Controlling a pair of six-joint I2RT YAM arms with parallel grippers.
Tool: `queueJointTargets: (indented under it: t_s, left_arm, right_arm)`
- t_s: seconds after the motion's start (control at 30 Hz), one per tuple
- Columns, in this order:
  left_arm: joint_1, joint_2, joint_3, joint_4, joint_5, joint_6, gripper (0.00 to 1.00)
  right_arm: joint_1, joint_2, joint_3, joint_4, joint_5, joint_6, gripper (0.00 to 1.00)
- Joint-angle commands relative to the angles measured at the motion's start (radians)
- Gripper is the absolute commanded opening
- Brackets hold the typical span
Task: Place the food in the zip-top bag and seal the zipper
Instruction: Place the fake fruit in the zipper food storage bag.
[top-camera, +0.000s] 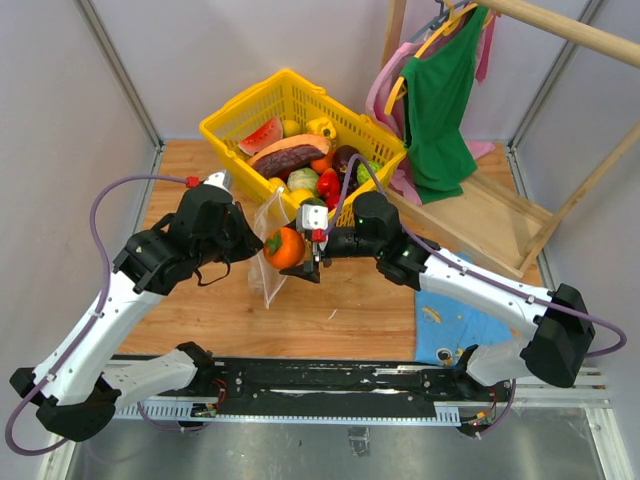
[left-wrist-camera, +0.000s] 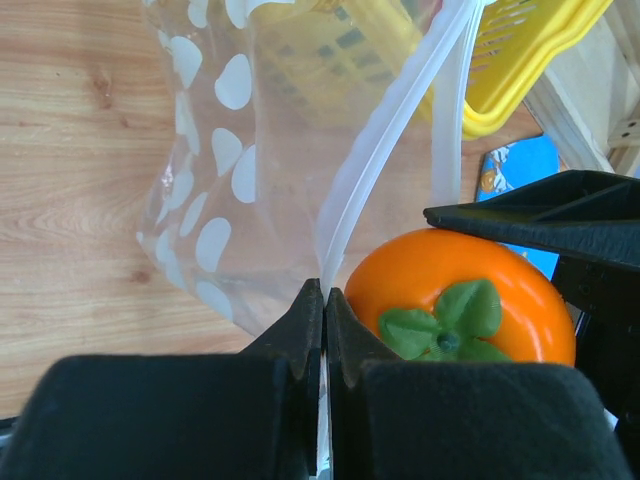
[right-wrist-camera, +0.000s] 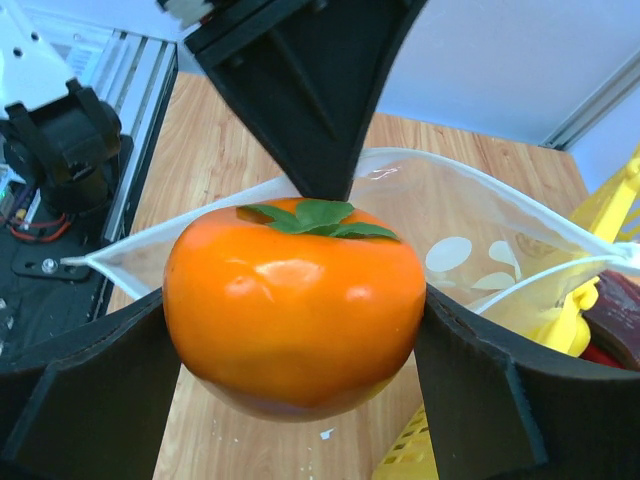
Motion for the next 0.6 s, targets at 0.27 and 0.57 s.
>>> queueJointTargets:
  t_s: [0.27, 0.57]
  left_arm:
    - [0.004, -0.030, -0.014, 0.069, 0.146, 0.033, 0.00]
    - [0.004, -0.044, -0.045, 0.108, 0.216, 0.030, 0.00]
  right_arm:
    - [0.028, 0.054, 0.009, -0.077, 0.013, -0.249, 0.66]
    - [0.028, 0.108, 0.020, -0.020, 0.041, -0.231, 0.74]
